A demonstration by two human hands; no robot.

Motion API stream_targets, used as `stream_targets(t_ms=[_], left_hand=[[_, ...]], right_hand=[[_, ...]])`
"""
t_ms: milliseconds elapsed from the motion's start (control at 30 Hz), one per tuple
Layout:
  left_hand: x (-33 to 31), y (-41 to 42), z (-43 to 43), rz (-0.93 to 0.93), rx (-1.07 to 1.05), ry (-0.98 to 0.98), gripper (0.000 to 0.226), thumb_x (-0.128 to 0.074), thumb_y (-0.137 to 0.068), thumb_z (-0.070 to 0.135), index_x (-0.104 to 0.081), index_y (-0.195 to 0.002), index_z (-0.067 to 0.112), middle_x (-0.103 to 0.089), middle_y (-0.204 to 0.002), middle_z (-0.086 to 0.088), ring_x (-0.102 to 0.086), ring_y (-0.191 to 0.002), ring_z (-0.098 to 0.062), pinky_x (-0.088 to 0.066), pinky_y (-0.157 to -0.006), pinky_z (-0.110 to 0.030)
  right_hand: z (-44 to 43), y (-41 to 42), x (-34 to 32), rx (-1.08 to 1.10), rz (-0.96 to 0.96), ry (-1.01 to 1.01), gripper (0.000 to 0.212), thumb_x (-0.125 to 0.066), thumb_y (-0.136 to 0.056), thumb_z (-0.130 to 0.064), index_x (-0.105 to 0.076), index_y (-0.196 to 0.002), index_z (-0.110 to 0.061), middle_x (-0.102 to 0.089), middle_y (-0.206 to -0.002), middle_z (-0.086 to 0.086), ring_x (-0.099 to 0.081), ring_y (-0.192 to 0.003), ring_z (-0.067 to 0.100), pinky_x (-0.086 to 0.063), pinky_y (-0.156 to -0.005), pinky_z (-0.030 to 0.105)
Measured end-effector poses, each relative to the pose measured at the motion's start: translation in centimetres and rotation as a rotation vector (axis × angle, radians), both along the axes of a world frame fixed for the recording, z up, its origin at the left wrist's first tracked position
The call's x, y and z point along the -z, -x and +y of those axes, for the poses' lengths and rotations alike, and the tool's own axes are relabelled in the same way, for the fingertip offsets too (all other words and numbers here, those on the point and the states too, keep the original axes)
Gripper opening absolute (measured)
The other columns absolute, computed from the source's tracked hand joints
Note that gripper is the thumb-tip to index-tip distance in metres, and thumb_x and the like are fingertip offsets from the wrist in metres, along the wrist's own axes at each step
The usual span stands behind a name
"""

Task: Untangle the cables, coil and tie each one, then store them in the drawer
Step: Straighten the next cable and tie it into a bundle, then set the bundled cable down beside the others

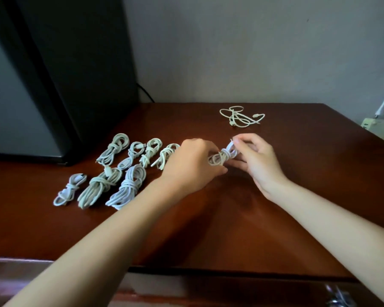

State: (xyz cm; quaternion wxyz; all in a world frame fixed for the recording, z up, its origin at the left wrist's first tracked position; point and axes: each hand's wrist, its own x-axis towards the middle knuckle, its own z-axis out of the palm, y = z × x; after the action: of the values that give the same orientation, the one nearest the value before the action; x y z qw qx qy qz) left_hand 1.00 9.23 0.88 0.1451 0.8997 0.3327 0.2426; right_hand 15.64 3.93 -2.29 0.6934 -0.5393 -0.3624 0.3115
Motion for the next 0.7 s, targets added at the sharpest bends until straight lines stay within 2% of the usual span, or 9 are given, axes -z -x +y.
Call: stream_targets(t_ms=[100, 233, 367, 433, 500, 567, 600, 633, 700], left_hand=[[-1.0, 3.2, -0.4, 0.099, -0.082, -0.107, 0.041, -0.072, -0.076, 0.047, -0.065, -0.11, 0.026, -0.069, -0.097, 0.002, -0.062, -0.094, -0.02, -0.05, -0.076, -0.035], [-1.1, 7.2, -0.8, 0.309, -0.121, -0.272, 0.048, -0.061, -0.081, 0.058, -0.056, -0.116, 0.025, -0.067, -0.101, 0.003, -0.06, -0.101, -0.021, -0.044, -0.075, -0.032], [0.1, 10.4, -0.4, 0.411, -0.086, -0.284, 0.05, -0.053, -0.085, 0.059, -0.06, -0.116, 0.021, -0.065, -0.104, 0.0, -0.057, -0.103, -0.019, -0.044, -0.083, -0.031], [0.6, 11.3, -0.3, 0.439, -0.033, -0.319, 0.049, -0.051, -0.087, 0.059, -0.063, -0.111, 0.019, -0.063, -0.102, 0.0, -0.056, -0.102, -0.018, -0.043, -0.083, -0.029], [1.0, 11.7, -0.4, 0.433, 0.0, -0.367, 0.048, -0.048, -0.088, 0.06, -0.065, -0.105, 0.018, -0.06, -0.098, 0.0, -0.055, -0.101, -0.019, -0.037, -0.082, -0.026], [1.1, 11.8, -0.4, 0.44, -0.001, -0.44, 0.049, -0.049, -0.085, 0.06, -0.069, -0.097, 0.017, -0.061, -0.089, -0.001, -0.057, -0.093, -0.02, -0.037, -0.08, -0.028], [1.1, 11.9, -0.3, 0.455, 0.005, -0.484, 0.049, -0.052, -0.081, 0.059, -0.072, -0.088, 0.016, -0.062, -0.079, -0.002, -0.059, -0.083, -0.021, -0.04, -0.076, -0.03], [1.1, 11.9, -0.2, 0.458, 0.004, -0.531, 0.048, -0.054, -0.076, 0.059, -0.073, -0.076, 0.015, -0.059, -0.066, -0.002, -0.059, -0.07, -0.021, -0.043, -0.068, -0.03], [1.3, 11.9, 0.1, 0.431, 0.002, -0.613, 0.045, -0.057, -0.067, 0.057, -0.069, -0.058, 0.015, -0.051, -0.05, 0.0, -0.055, -0.052, -0.02, -0.041, -0.055, -0.026]], right_hand=[[1.0, 2.5, 0.0, -0.07, -0.143, -0.003, 0.015, -0.054, -0.095, -0.007, -0.065, -0.089, -0.014, -0.07, -0.084, 0.008, -0.07, -0.078, 0.014, -0.057, -0.07, 0.03], [2.2, 5.0, 0.5, -0.126, -0.582, 0.093, 0.015, -0.06, -0.091, -0.013, -0.072, -0.094, -0.022, -0.072, -0.089, -0.004, -0.07, -0.089, 0.018, -0.056, -0.085, 0.037], [2.6, 6.8, 0.2, -0.235, -0.713, 0.118, 0.019, -0.06, -0.091, -0.006, -0.074, -0.101, -0.013, -0.072, -0.088, -0.004, -0.07, -0.077, 0.015, -0.056, -0.076, 0.022], [2.8, 7.5, 0.2, -0.249, -0.844, 0.123, 0.017, -0.062, -0.091, -0.01, -0.075, -0.1, -0.017, -0.071, -0.088, -0.011, -0.067, -0.08, 0.007, -0.053, -0.082, 0.022], [3.1, 8.0, 0.2, -0.238, -0.948, 0.134, 0.016, -0.063, -0.091, -0.016, -0.076, -0.099, -0.02, -0.072, -0.093, -0.012, -0.062, -0.089, 0.004, -0.045, -0.086, 0.015], [3.4, 8.4, 0.4, -0.224, -0.997, 0.143, 0.015, -0.064, -0.09, -0.019, -0.076, -0.099, -0.022, -0.073, -0.099, -0.009, -0.061, -0.097, 0.005, -0.035, -0.08, 0.0], [3.6, 8.5, 0.5, -0.214, -1.016, 0.149, 0.015, -0.064, -0.09, -0.02, -0.075, -0.1, -0.022, -0.073, -0.1, -0.009, -0.06, -0.098, 0.006, -0.032, -0.079, -0.001], [3.8, 8.6, 0.6, -0.207, -1.027, 0.154, 0.015, -0.064, -0.09, -0.021, -0.075, -0.1, -0.022, -0.073, -0.1, -0.008, -0.061, -0.098, 0.007, -0.034, -0.08, 0.001], [4.0, 8.9, 0.8, -0.193, -1.021, 0.155, 0.014, -0.066, -0.089, -0.022, -0.075, -0.099, -0.022, -0.073, -0.093, -0.009, -0.063, -0.092, 0.009, -0.045, -0.086, 0.019]])
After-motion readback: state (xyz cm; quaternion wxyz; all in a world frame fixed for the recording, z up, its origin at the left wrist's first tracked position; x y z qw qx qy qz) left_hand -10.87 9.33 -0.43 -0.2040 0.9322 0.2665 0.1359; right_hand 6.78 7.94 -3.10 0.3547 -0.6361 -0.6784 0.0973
